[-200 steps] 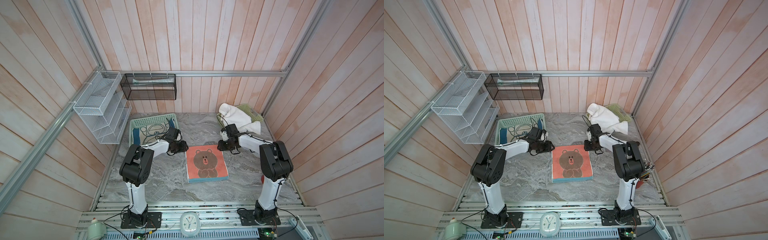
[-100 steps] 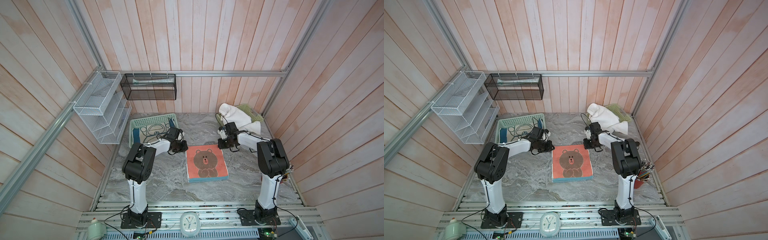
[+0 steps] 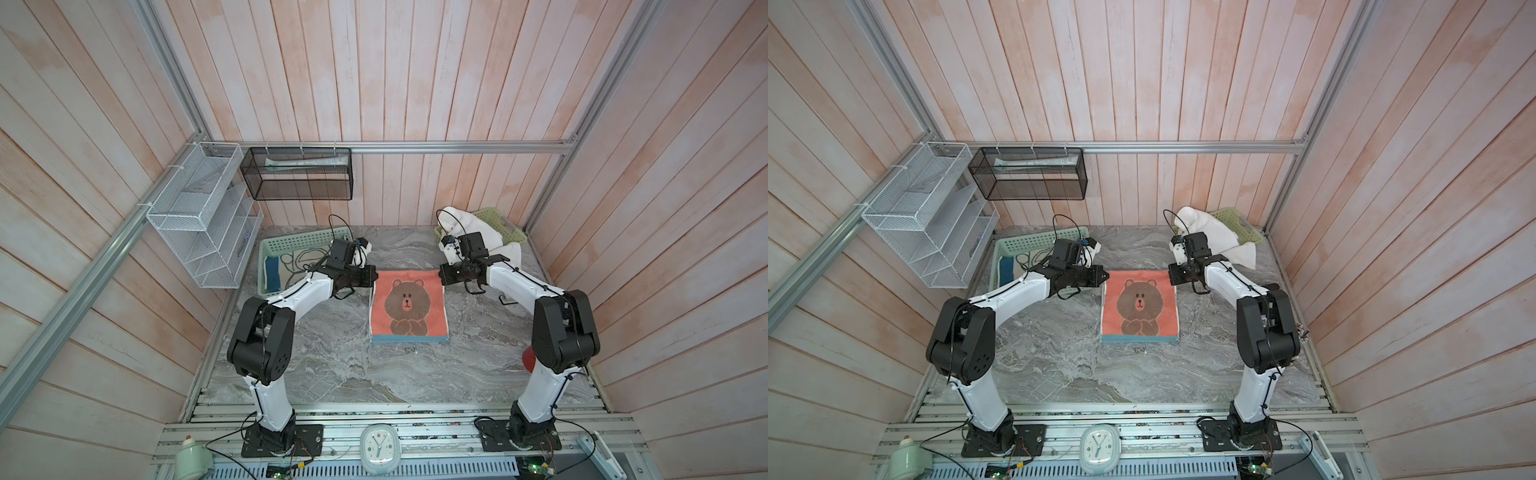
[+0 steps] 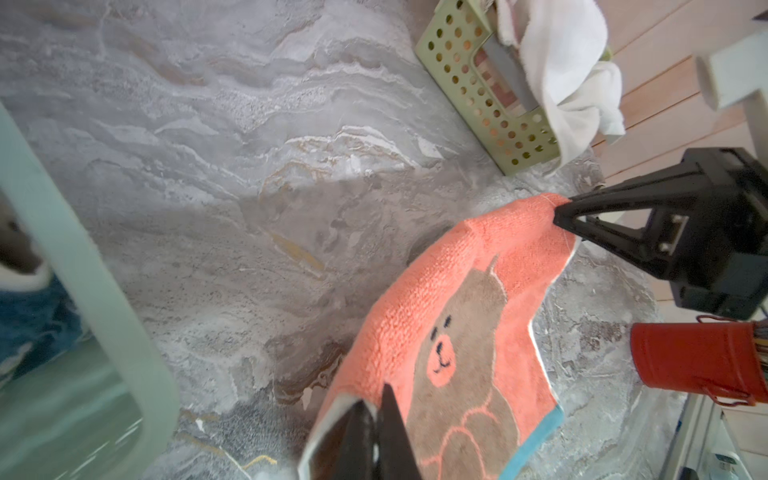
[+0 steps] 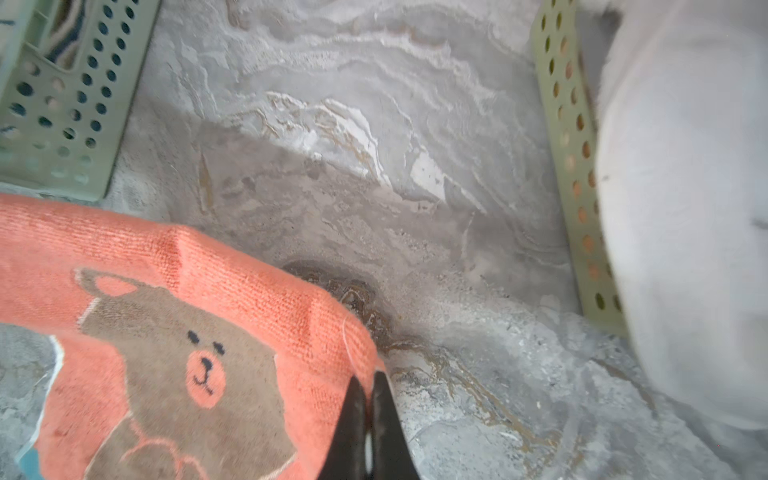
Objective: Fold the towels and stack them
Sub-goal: 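Move both grippers to the towel's far edge and grasp its corners, then fold the far edge toward the robot over the near half with both grippers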
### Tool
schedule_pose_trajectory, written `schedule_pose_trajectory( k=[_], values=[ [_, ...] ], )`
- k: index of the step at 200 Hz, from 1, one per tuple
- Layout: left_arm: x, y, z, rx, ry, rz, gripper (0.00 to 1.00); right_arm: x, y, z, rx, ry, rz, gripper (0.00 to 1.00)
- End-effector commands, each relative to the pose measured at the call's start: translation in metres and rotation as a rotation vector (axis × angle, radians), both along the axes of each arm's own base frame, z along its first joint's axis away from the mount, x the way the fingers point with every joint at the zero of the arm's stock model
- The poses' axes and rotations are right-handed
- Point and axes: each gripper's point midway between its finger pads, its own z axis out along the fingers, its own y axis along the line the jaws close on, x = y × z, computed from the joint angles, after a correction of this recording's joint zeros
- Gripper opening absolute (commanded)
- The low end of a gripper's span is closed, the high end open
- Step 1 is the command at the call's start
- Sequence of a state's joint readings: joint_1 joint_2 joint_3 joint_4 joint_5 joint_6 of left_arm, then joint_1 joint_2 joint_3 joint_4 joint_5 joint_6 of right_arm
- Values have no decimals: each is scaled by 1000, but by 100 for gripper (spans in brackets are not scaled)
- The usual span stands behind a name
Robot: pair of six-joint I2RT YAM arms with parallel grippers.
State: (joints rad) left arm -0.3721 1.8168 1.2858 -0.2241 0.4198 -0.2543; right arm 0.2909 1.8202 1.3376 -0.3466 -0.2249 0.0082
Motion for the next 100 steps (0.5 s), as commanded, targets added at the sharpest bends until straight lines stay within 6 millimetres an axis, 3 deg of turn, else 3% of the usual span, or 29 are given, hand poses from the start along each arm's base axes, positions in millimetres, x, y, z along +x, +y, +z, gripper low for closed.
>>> schedule_pose_trajectory(
  k=[1, 38, 87, 100],
  values=[
    [-5, 0, 11, -8, -44, -41, 0, -7, -7, 3, -25, -23, 0, 0],
    [-24, 7, -2, -18, -60, -38, 0, -39, -11, -11, 20, -23, -14, 0],
    [-73, 11, -9, -39, -78, -66, 1, -88, -14, -12, 42, 11, -18, 0],
    [-89, 12, -13, -30, -72, -65, 13, -108, -14, -13, 56, 48, -27, 15]
  ],
)
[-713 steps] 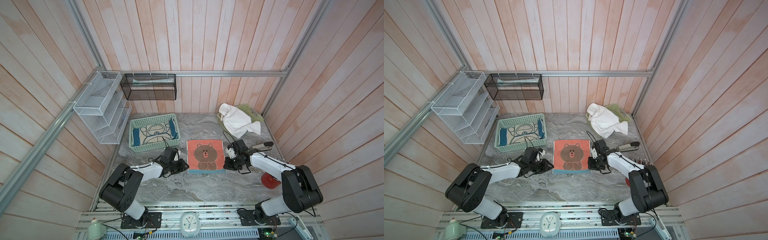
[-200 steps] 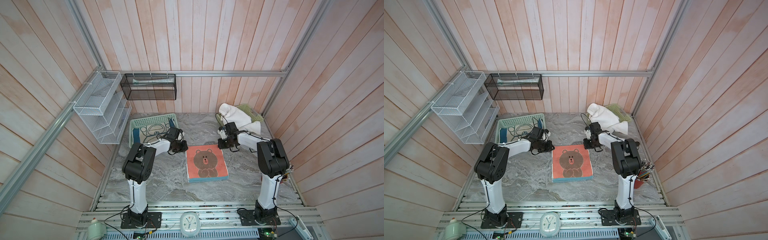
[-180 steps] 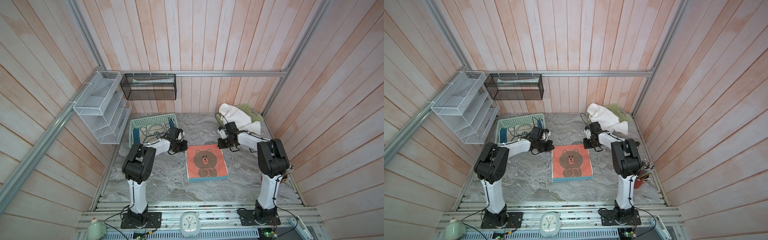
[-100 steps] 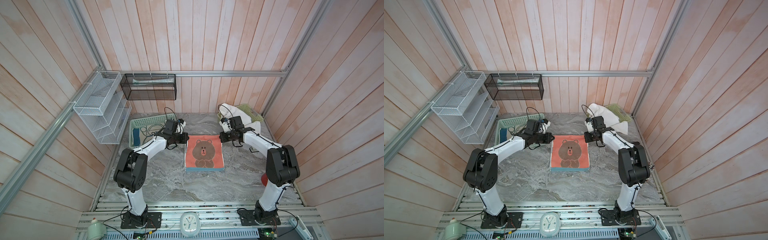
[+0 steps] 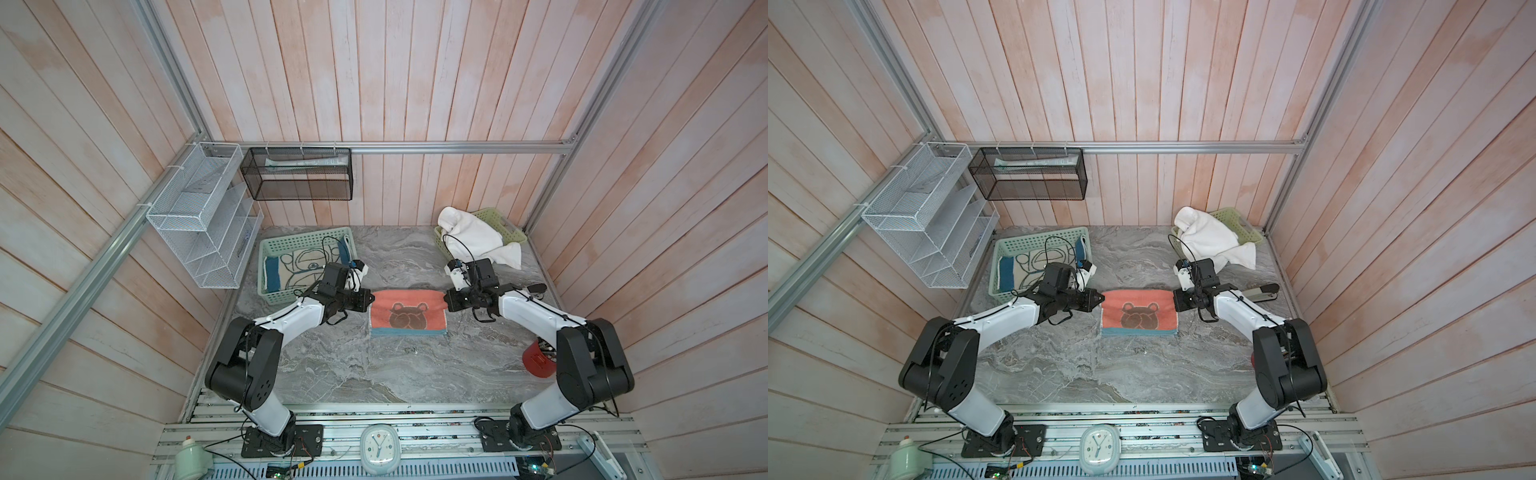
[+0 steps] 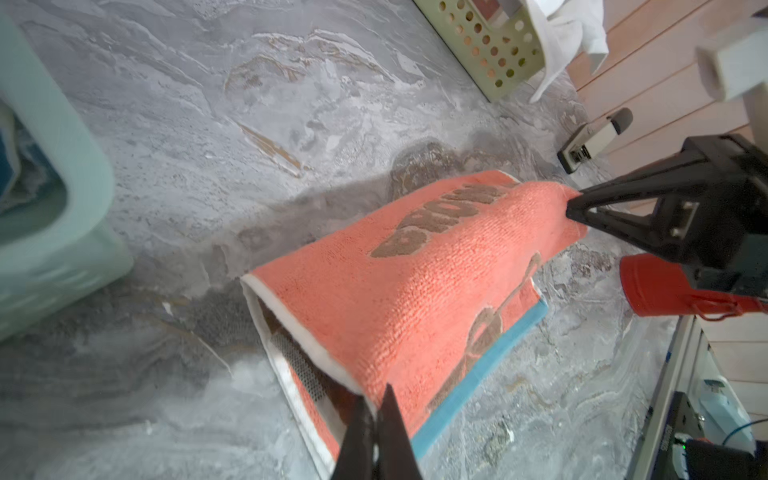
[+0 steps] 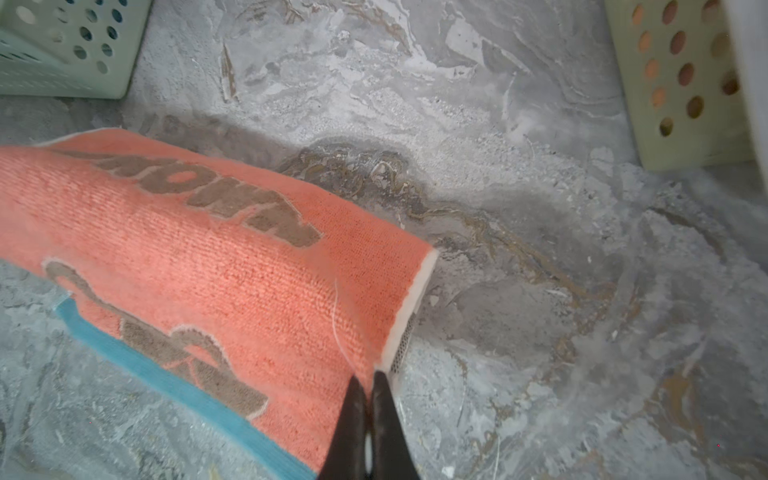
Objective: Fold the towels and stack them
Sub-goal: 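Fold the far edge toward the robot over the near half with both grippers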
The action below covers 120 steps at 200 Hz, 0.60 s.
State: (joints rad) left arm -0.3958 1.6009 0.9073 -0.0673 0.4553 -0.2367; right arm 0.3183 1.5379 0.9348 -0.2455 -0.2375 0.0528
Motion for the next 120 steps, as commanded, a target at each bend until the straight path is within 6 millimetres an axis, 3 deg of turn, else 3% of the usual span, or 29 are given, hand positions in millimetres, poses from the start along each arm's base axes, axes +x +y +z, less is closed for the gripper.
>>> schedule_pose_trajectory(
  k=[1, 16, 33, 68, 120],
  values=[
    [-14, -1, 16, -17, -73, -5, 14, -21, -1, 10, 31, 13, -29, 16],
    [-33, 5, 8, 3, -55, 19, 32, -45, -4, 7, 51, 63, -50, 37],
    [-50, 18, -1, -1, -22, 66, 45, -67, -10, 5, 76, 110, -94, 45],
    [-65, 29, -12, -30, 48, 143, 47, -82, -18, -2, 121, 136, -179, 49],
    [-55, 10, -20, -112, 140, 138, 47, -55, -23, -28, 50, 181, -193, 50]
  ],
)
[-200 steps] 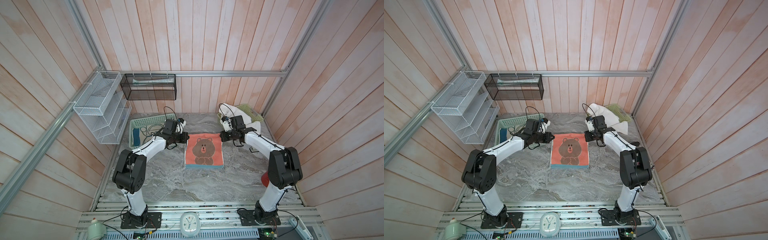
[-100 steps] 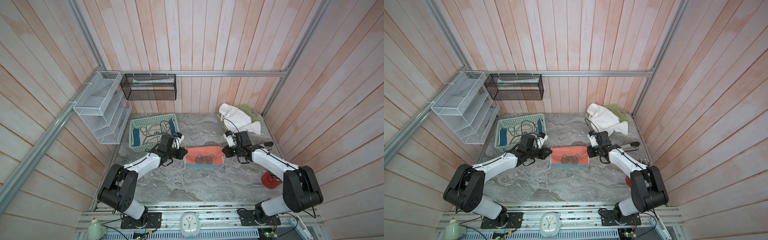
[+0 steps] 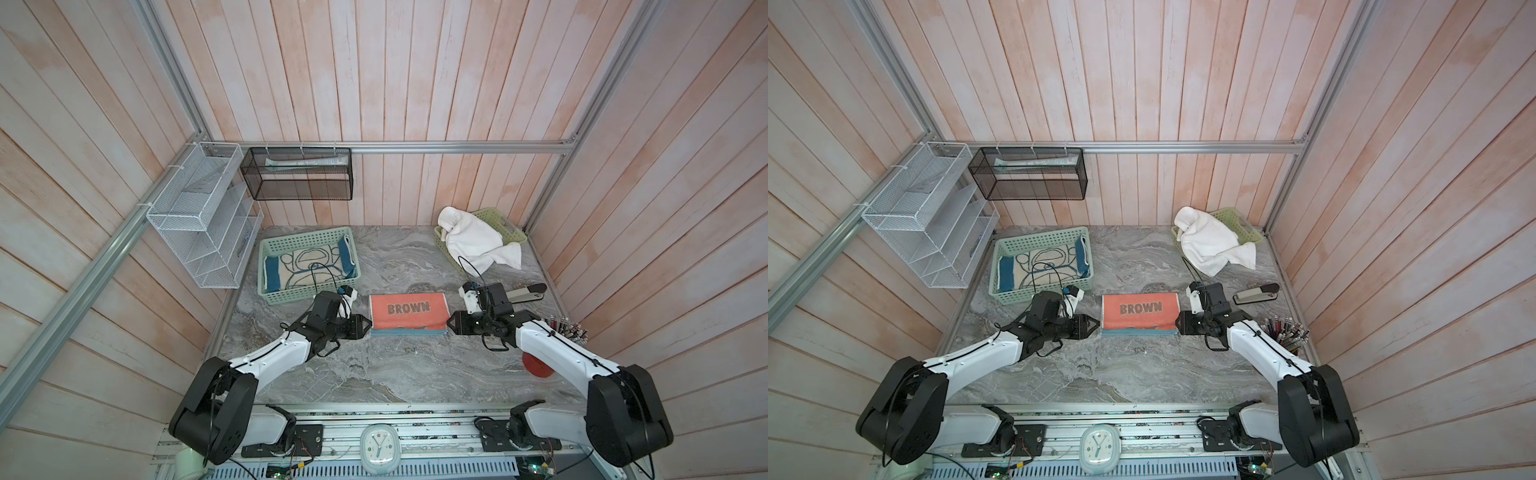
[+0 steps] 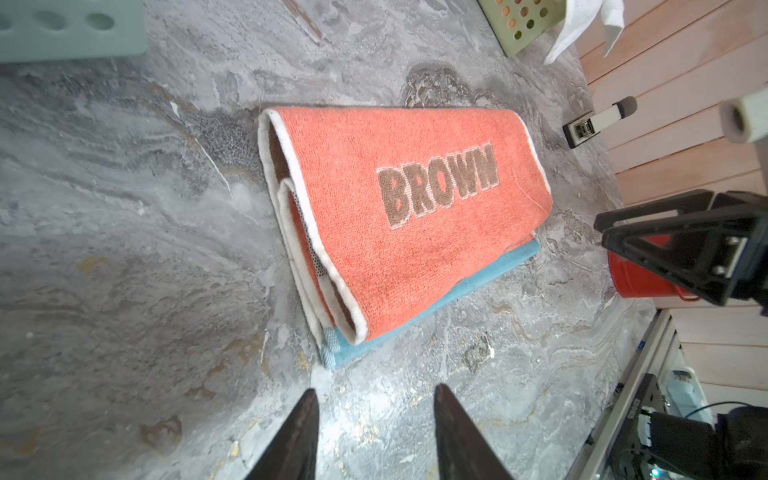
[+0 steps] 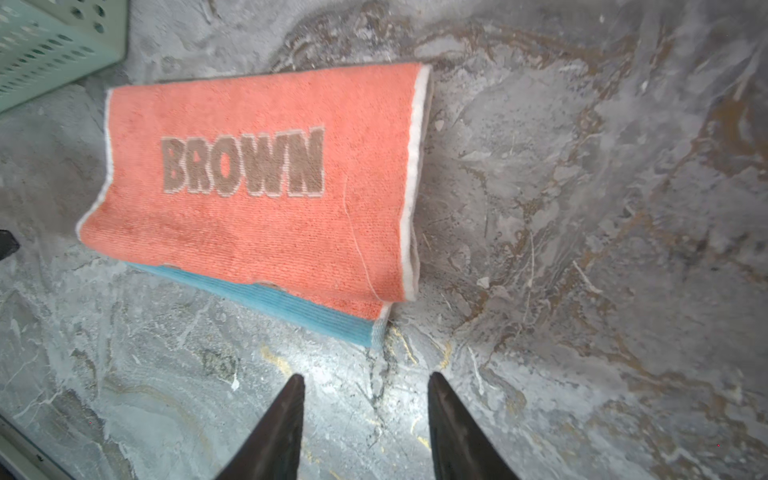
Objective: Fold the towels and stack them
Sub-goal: 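Fold the far edge toward the robot over the near half with both grippers, then carry the pink towel into the mint-green basket with left gripper while right releases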
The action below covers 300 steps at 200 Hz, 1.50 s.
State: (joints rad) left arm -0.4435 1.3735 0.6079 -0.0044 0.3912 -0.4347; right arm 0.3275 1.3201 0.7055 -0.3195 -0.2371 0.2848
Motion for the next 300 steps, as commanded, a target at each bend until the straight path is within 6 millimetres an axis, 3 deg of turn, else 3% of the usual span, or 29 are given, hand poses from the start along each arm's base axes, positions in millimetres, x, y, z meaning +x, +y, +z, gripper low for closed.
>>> schedule_pose_trajectory(
  k=[1, 63, 85, 101, 115, 133, 194, 228, 243, 255, 275, 300],
  values=[
    [13, -11, 5, -72, 19, 18, 47, 18, -2, -6, -30, 12, -12, 50],
    [29, -28, -14, -95, 66, -2, 47, 44, 12, -26, -27, 27, 47, 50],
    [34, -38, -18, -118, 86, -29, 40, 46, 15, -30, -27, 38, 74, 45],
    [36, -42, -17, -122, 88, -45, 25, 46, 18, -31, -20, 43, 96, 34],
    [38, -41, -12, -116, 74, -45, 11, 46, 21, -27, -8, 37, 113, 14],
    [40, -38, -4, -94, 52, -48, 0, 46, 23, -18, 7, 20, 125, 0],
    [41, -17, 19, -79, 42, -38, 0, 35, 24, 15, 32, 44, 130, 0],
    [24, -10, 1, -58, 104, -50, 0, 4, 27, -5, 88, 154, 133, 0],
    [15, -7, -13, -55, 157, -42, 22, -10, 23, -22, 81, 214, 114, 25],
    [9, -4, -21, -51, 189, -27, 37, -18, 18, -31, 64, 250, 98, 39],
    [10, 5, -27, -19, 208, 34, 50, -19, 15, -26, 47, 245, 90, 45],
    [23, 9, -26, -19, 260, 141, 53, -5, 12, -11, 22, 188, 79, 46]
  ],
)
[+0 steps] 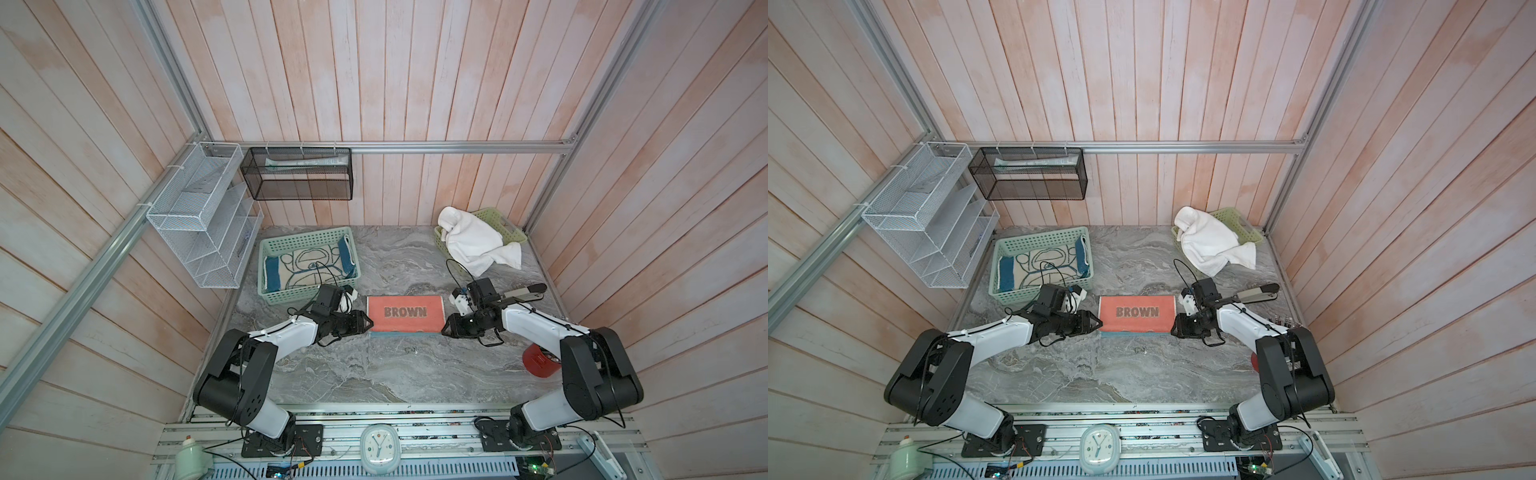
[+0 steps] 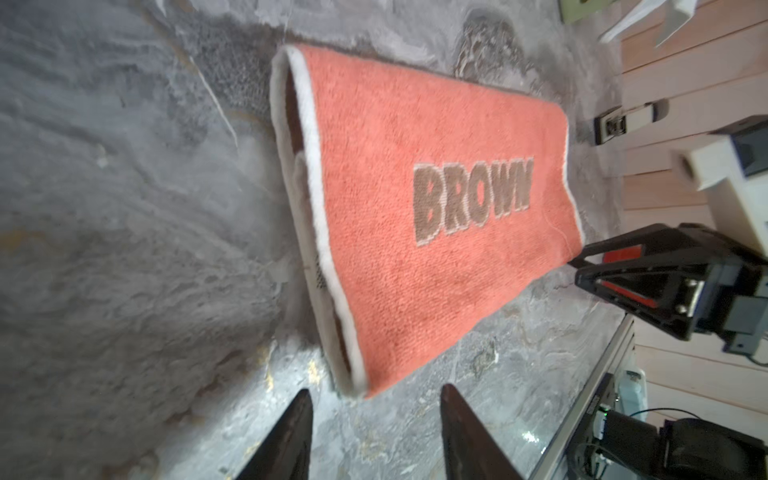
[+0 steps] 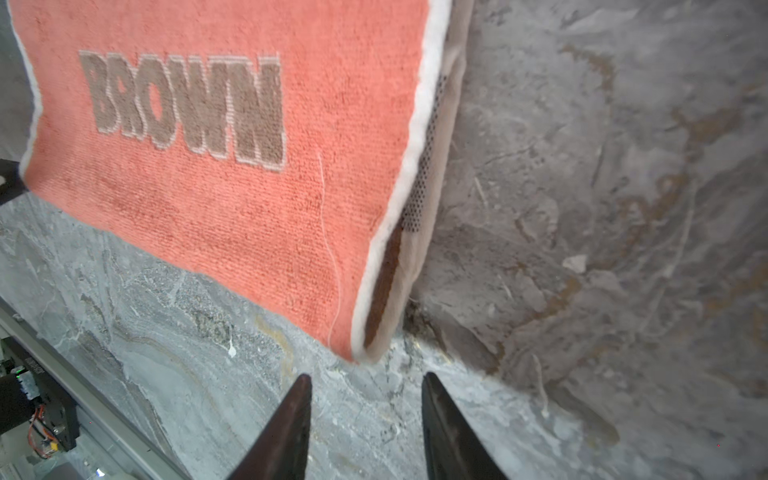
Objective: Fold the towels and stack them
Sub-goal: 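Carry the pink towel into the mint-green basket with left gripper while right releases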
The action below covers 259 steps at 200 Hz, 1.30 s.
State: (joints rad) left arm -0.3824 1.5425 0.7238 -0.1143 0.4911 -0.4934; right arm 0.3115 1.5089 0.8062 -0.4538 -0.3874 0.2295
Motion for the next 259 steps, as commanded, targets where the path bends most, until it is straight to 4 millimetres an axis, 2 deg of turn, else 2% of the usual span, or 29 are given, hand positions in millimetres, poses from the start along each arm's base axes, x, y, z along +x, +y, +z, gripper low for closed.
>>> schedule_pose_trajectory(
  k=[1, 18, 43, 91, 107, 127, 144, 167, 180, 210, 233, 246, 259],
  values=[
    [13, 7, 0, 17, 45, 106, 53, 11, -3, 18, -20, -45, -16, 46],
    [20, 0, -1, -4, 78, 142, 54, 20, -2, 25, -21, -70, -19, 46],
    [27, -8, -15, 14, 123, 179, 55, 28, 1, 32, -7, -103, -20, 46],
    [23, -33, -46, 30, 209, 162, 56, 25, -4, 35, -25, -153, -17, 46],
    [23, -40, -50, 24, 222, 149, 49, 26, -7, 38, -36, -177, -16, 46],
    [30, -46, -48, 38, 210, 134, 28, 28, -10, 41, -49, -201, -11, 46],
    [43, -52, -36, 52, 167, 117, 11, 31, -12, 45, -56, -223, -11, 46],
    [67, -60, -9, 82, 92, 83, 7, 35, -14, 51, -61, -255, -15, 46],
    [81, -66, 10, 93, 48, 54, 0, 36, -15, 55, -59, -272, -22, 46],
    [117, -71, 60, 135, -53, 2, 0, 40, -18, 64, -50, -311, -40, 46],
    [145, -56, 101, 132, -106, 18, 0, 43, -21, 68, -51, -333, -49, 46],
    [162, -38, 126, 112, -132, 46, 0, 46, -23, 71, -46, -334, -68, 46],
    [177, -16, 151, 111, -174, 67, 0, 49, -16, 75, -9, -336, -47, 46]
  ],
)
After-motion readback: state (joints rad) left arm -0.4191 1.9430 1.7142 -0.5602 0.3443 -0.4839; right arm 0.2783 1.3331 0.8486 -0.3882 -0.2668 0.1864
